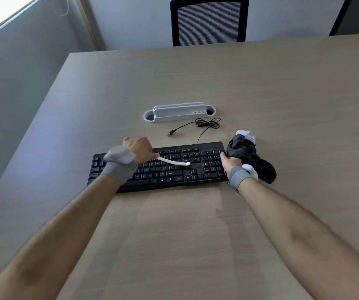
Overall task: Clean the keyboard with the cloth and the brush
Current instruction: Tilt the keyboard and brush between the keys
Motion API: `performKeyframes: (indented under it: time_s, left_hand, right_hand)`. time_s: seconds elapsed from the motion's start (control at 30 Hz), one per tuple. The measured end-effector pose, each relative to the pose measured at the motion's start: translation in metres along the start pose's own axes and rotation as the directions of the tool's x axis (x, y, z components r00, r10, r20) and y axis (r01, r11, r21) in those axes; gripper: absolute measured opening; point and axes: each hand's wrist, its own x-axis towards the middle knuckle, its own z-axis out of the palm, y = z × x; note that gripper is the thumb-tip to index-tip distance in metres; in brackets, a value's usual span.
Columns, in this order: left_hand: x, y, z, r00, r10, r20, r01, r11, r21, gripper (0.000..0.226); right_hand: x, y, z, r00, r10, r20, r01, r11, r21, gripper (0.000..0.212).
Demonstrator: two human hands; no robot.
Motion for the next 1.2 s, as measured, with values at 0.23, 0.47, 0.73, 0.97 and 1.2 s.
performKeyframes:
  time_s: [0.23, 0.47, 0.73, 0.97, 1.2]
  left_hand:
    - [0.01, -0.006, -0.001, 0.989, -0.06, -0.139, 0.034, 0.984, -0.177, 0.038]
    - [0.029, -0.031, -0.01, 0.993, -0.11, -0.047, 0.112, 0.992, 0.055, 0.042]
    - [0.018, -0.087, -0.031, 0.974, -0.227, -0.021, 0.228, 0.974, 0.015, 0.036]
    - [0.02, -0.012, -0.015, 0.991, -0.055, -0.12, 0.04, 0.991, -0.126, 0.036]
    - [0.002, -0.082, -0.025, 0.979, -0.193, -0.072, 0.183, 0.975, -0.124, 0.039]
  right_hand:
    - [0.008, 0.001, 0.009, 0.994, -0.061, -0.087, 0.058, 0.998, -0.038, 0.043]
    - [0.012, 0.004, 0.006, 0.985, -0.078, -0.151, 0.07, 0.996, -0.058, 0.05]
    - [0.005, -0.002, 0.01, 0.98, -0.082, -0.184, 0.068, 0.994, -0.082, 0.046]
    - [-0.005, -0.016, 0.004, 0.971, -0.105, -0.217, 0.09, 0.993, -0.081, 0.049]
    - [-0.024, -0.037, -0.018, 0.947, -0.18, -0.266, 0.169, 0.984, -0.065, 0.05]
